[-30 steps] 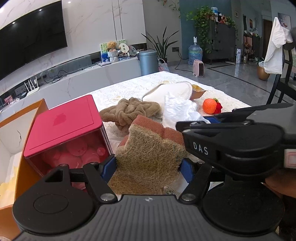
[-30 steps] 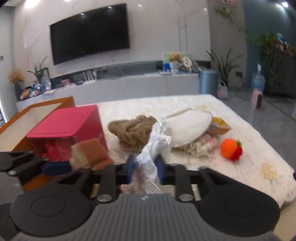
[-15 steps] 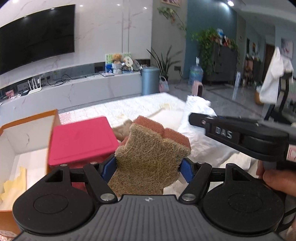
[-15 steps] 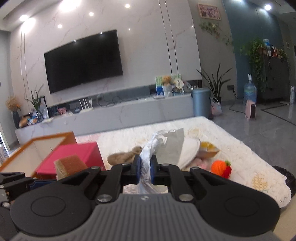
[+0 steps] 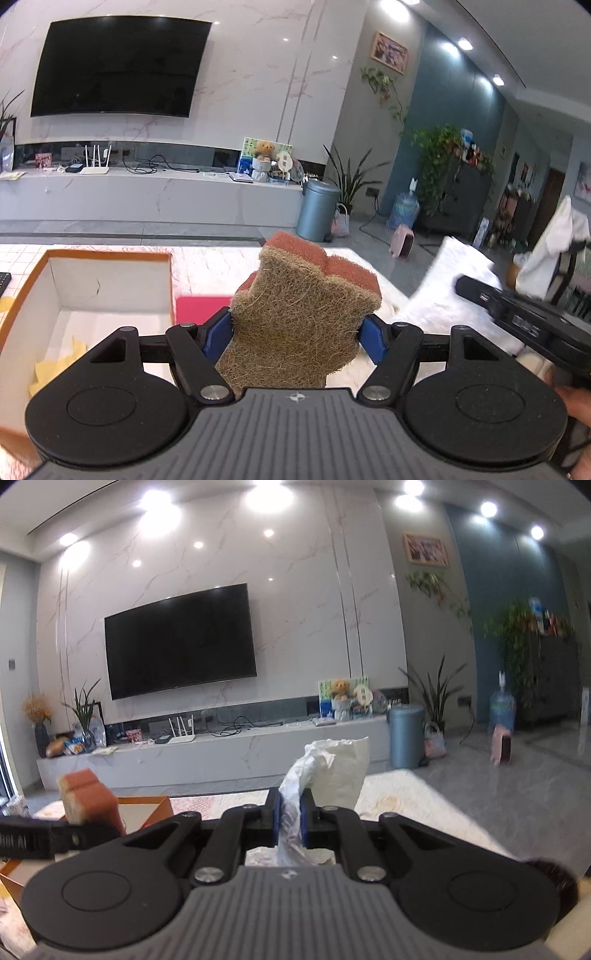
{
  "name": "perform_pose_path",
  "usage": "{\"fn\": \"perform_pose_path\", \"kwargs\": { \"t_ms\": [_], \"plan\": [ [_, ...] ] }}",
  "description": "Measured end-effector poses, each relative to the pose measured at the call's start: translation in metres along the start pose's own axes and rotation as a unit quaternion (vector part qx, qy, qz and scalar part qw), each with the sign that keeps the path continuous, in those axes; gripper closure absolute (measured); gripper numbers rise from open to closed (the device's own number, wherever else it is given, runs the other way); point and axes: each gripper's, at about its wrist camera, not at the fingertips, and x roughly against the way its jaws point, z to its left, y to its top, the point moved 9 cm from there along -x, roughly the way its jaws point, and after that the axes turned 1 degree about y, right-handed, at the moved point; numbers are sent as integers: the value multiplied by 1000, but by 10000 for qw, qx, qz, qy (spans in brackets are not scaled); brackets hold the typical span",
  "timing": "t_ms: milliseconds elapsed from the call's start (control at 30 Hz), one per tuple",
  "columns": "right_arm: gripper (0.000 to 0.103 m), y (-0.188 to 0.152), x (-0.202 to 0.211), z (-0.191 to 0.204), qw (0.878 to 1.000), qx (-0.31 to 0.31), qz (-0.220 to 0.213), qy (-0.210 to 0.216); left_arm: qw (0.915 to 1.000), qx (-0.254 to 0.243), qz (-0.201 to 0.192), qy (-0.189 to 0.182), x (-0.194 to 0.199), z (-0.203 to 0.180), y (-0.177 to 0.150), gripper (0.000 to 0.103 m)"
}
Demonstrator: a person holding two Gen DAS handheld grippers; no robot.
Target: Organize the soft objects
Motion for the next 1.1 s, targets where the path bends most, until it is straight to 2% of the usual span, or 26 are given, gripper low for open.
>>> {"fn": "perform_pose_path", "kwargs": {
  "t_ms": [67,167,300,400,567,633,700,767,900,1100],
  "plan": [
    [95,10,-5,0,9999,98,11,-106,9996,238,128,66,-14,19,10,21],
    [95,29,-18,12,9961,776,57,-422,9983,247,227,482,-34,49,30,21],
    [95,62,-51,42,9909,1323,60,-251,9939,121,309,1052,-51,88,57,21],
    [95,84,-82,70,9856,1683,112,-138,9891,22,430,1409,-46,114,70,21],
    [95,116,-107,132,9873,1539,14,383,9865,-263,330,1584,-15,141,71,21],
    [95,122,-109,160,9893,1150,0,898,9847,-350,293,1682,-6,150,69,21],
    [95,120,-111,186,9872,588,87,1478,9842,-288,304,1723,-2,159,65,21],
    [95,112,-116,209,9822,357,217,1833,9849,-226,325,1686,-5,168,63,21],
    [95,80,-129,243,9767,442,524,2034,9875,-151,212,1555,-5,182,55,21],
    [95,26,-153,261,9714,719,1039,2009,9898,298,400,1335,-21,203,39,21]
  ]
}}
